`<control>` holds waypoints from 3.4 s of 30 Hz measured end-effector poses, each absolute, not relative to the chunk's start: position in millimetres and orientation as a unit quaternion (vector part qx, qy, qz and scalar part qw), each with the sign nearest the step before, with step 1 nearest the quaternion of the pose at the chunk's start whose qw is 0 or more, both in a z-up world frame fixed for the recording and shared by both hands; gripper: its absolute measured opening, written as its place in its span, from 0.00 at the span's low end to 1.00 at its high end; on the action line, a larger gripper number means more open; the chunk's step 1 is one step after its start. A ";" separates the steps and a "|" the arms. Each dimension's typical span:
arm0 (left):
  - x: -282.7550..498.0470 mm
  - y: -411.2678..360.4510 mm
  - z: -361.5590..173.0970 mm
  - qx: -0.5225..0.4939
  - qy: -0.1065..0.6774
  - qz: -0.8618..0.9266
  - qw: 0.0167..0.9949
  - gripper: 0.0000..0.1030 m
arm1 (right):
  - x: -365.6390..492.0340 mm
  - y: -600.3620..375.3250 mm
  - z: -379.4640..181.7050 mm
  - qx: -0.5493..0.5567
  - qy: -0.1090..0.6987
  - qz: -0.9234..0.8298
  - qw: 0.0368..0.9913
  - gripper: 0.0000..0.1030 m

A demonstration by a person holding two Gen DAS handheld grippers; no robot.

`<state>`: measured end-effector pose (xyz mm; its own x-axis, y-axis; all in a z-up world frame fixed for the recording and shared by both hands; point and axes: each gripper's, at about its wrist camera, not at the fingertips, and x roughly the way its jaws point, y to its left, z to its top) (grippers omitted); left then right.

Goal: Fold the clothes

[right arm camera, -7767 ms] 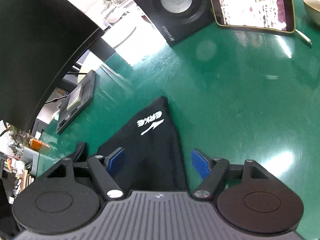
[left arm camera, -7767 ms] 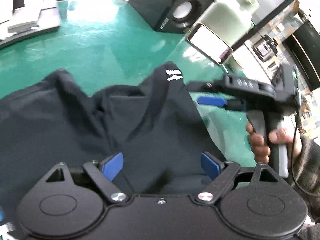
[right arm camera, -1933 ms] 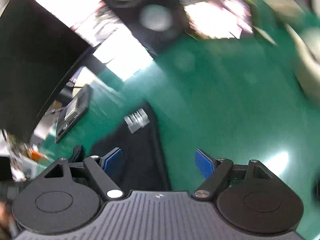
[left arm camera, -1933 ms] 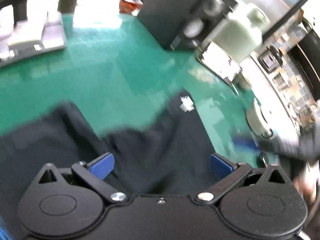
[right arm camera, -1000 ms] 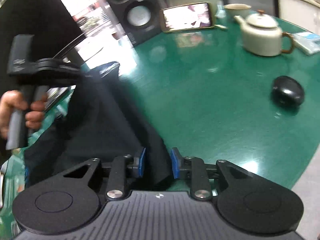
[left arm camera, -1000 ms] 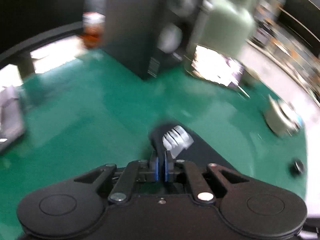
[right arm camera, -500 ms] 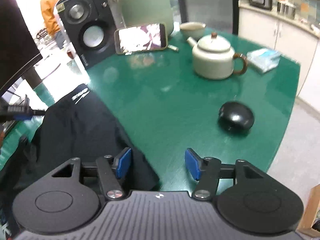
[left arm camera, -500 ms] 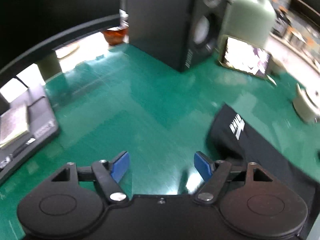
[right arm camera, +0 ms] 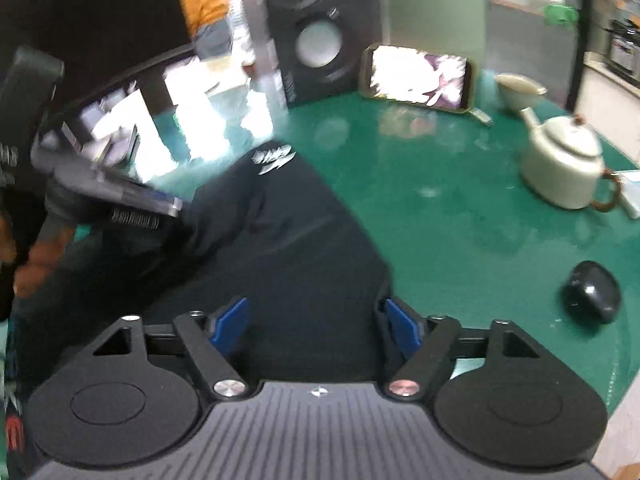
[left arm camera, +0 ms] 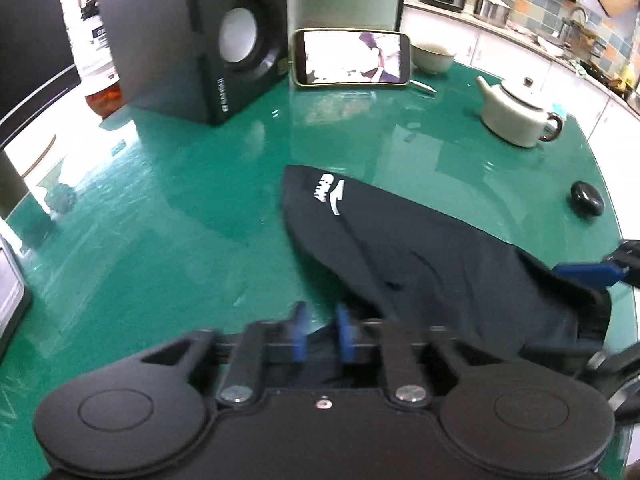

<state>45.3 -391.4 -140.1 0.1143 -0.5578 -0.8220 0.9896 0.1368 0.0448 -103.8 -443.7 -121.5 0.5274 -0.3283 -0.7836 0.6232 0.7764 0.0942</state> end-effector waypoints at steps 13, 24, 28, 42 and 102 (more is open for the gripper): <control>130.3 -357.2 -133.8 0.270 0.376 -0.459 0.758 0.16 | -106.2 -423.3 -113.1 0.163 0.409 -0.281 0.853 0.85; 80.0 -380.1 -141.8 0.286 0.383 -0.574 0.664 0.57 | -120.1 -447.1 -107.8 0.225 0.368 -0.289 0.855 0.84; 57.4 -382.2 -142.5 0.315 0.362 -0.595 0.645 0.56 | -110.1 -444.5 -110.9 0.203 0.371 -0.271 0.865 0.84; 20.6 -375.0 -133.5 0.366 0.311 -0.635 0.605 0.65 | -72.0 -436.0 -133.2 0.112 0.422 -0.226 0.871 1.00; -9.9 -316.4 -124.5 0.187 0.446 -0.330 0.811 1.00 | -35.2 -512.2 -115.0 0.162 0.423 0.300 0.839 0.06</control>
<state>-9.9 -316.4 -124.5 0.3857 -0.3684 -0.8459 0.7013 0.7129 0.0093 -35.2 -512.2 -115.0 0.4620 0.6409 -0.6131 -0.3661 0.7674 0.5264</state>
